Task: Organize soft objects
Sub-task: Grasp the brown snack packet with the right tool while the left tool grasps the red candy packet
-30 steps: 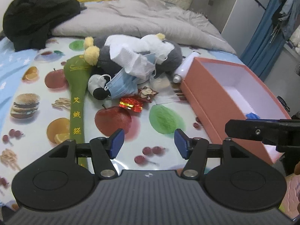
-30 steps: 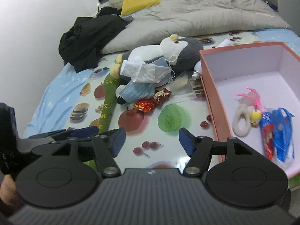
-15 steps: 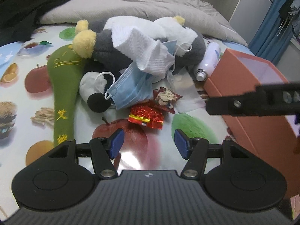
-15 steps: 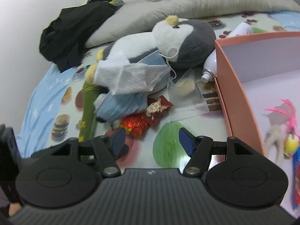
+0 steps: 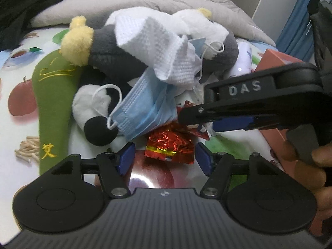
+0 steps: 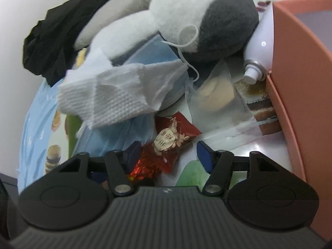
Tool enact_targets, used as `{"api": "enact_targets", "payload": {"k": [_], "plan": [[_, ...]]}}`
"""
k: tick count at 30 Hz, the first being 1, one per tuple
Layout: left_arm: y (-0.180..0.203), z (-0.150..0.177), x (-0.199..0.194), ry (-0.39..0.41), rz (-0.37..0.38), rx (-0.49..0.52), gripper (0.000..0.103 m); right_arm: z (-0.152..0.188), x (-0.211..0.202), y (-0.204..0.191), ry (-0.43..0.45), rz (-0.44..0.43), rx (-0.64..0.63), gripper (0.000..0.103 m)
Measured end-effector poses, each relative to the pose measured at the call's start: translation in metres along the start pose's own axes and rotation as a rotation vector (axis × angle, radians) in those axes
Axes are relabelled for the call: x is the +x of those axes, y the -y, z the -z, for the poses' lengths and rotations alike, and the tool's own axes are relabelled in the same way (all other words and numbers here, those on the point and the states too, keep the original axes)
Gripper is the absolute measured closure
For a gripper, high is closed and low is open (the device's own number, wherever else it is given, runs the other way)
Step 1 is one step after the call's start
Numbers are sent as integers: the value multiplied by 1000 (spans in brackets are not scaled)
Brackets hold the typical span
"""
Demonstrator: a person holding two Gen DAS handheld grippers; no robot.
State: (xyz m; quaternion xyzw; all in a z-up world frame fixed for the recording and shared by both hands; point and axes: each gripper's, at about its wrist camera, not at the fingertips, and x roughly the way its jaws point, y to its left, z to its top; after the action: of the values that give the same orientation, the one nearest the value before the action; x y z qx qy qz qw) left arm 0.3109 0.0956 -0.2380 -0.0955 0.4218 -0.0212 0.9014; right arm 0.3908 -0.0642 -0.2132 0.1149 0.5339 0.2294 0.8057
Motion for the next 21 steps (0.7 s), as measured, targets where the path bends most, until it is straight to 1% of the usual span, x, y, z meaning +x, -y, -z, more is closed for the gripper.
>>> {"api": "enact_targets", "payload": {"k": [2, 3, 4, 7, 13, 21], "plan": [[1, 0, 3, 6, 1, 4, 37, -1, 5, 4, -8, -6, 30, 49], [2, 0, 4, 6, 5, 3, 41, -1, 6, 5, 0, -1, 26, 53], [3, 0, 4, 8, 14, 4, 44, -2, 6, 5, 2, 4, 19, 55], [6, 1, 3, 21, 9, 12, 46, -1, 4, 5, 2, -2, 11, 57], [6, 3, -6, 13, 17, -18, 46, 4, -11, 4, 7, 1, -7, 59], [15, 14, -33, -2, 24, -51, 46, 26, -45, 2, 7, 31, -40, 59]]}}
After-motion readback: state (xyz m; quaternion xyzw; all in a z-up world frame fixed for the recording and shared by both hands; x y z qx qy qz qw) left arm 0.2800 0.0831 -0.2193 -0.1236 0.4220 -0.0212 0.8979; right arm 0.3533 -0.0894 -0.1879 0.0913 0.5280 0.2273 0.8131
